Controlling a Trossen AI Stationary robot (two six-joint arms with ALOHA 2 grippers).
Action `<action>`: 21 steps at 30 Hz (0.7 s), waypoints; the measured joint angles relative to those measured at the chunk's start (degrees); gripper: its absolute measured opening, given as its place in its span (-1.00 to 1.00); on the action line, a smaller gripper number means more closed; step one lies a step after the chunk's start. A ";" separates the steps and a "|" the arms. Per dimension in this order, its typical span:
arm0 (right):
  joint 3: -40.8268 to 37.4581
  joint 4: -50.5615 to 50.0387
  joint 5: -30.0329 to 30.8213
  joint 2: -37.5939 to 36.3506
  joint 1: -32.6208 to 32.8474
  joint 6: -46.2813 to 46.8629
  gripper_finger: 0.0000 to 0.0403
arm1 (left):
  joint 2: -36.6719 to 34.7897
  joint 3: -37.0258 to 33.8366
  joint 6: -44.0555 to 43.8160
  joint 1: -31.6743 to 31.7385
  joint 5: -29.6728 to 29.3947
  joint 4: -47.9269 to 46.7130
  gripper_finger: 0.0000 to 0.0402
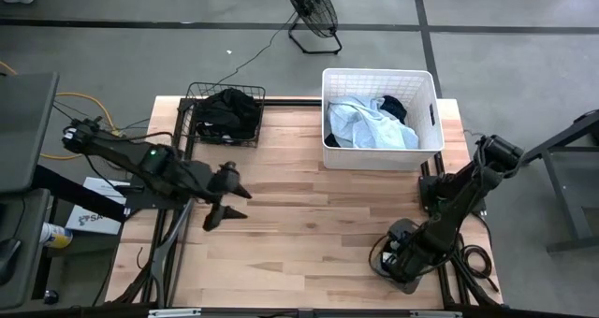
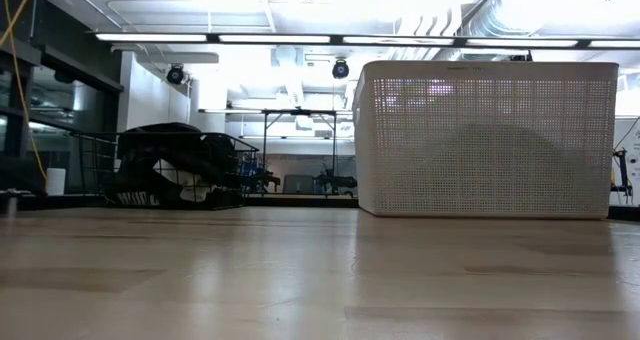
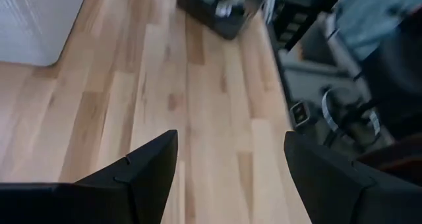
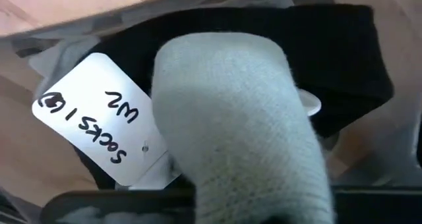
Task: Pick & Place Cloths
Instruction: Put the gray sock into the black bin
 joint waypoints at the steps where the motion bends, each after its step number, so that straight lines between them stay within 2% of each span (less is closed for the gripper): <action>1: 0.00 0.30 0.00 0.55 0.06 0.03 -0.85 | -1.88 -1.99 -0.11 0.00 0.04 2.05 0.36; 9: -0.03 1.83 -1.62 1.89 0.09 0.13 -0.83 | -15.14 -14.10 -2.20 0.00 1.44 14.14 0.36; 14: -0.26 2.10 -5.23 -0.66 0.13 -1.44 -0.47 | -19.24 -16.29 -2.86 0.00 2.09 14.62 0.36; 21: -0.35 -0.71 -7.18 -10.04 -0.09 -1.51 0.03 | -19.94 -16.32 -2.75 0.00 2.08 14.69 0.36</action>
